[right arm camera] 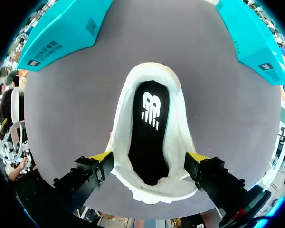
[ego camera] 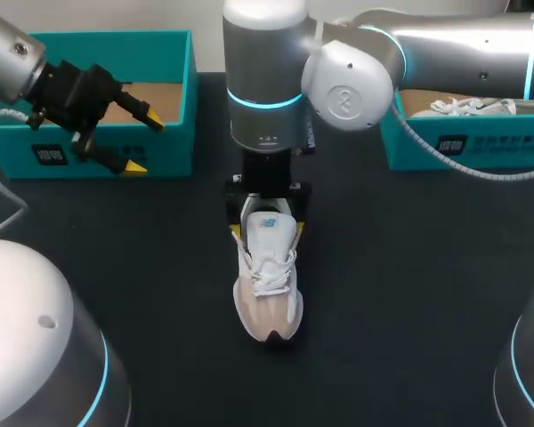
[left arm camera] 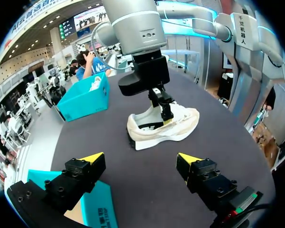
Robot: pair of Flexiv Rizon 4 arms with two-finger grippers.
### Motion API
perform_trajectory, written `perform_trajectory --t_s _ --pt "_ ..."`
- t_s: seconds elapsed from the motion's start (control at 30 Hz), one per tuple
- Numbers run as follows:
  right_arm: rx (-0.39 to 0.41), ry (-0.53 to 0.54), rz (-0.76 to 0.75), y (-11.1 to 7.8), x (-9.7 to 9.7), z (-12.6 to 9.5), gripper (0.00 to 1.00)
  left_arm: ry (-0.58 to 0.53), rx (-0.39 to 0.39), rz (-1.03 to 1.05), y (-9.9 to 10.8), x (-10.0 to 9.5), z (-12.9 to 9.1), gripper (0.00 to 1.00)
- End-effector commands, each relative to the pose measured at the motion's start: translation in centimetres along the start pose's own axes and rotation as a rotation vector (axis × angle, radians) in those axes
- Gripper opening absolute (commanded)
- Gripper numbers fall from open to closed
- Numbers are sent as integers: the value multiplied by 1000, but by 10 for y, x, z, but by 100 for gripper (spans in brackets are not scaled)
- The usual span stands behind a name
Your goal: Take the shoe out of the shoebox, open the shoe tongue, remove and reinsert the insole, then place the shoe into the shoebox
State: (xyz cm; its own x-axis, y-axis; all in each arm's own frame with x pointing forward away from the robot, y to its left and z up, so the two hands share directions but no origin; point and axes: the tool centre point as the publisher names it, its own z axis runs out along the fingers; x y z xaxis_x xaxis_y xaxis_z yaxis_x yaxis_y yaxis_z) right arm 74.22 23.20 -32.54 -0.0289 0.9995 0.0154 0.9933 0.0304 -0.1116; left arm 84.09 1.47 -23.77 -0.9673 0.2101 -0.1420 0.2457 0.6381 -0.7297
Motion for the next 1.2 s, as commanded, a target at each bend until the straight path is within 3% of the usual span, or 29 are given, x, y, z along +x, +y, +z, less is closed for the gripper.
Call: perform_trajectory --t_s 0.03,0.2,0.27,0.43,0.47,0.5,0.53,0.67,0.9,1.2 --pt "-44 -34 15 -6 -5 -23 100 1 -3 0 0 0 0 100" --pt "-79 -64 39 -16 -17 -38 100 1 -3 0 0 0 0 100" --pt "-81 -77 40 -20 -8 -53 100 1 -3 0 0 0 0 100" --pt "-67 -74 47 -42 -8 -49 100 1 -3 0 0 0 0 100" --pt "-66 -71 50 -44 -2 -53 89 1 -3 0 0 0 0 100" --pt "-59 -67 50 -48 -3 -50 64 1 -3 0 0 0 0 100" --pt "-56 -63 54 -50 -1 -51 50 1 -3 0 0 0 0 100" --pt "-48 -50 59 -55 4 -46 39 1 -3 0 0 0 0 100" --pt "-34 -20 45 -49 -4 -21 40 1 -3 0 0 0 0 100" --pt "-41 22 -7 -18 -10 6 39 1 -3 0 0 0 0 100"
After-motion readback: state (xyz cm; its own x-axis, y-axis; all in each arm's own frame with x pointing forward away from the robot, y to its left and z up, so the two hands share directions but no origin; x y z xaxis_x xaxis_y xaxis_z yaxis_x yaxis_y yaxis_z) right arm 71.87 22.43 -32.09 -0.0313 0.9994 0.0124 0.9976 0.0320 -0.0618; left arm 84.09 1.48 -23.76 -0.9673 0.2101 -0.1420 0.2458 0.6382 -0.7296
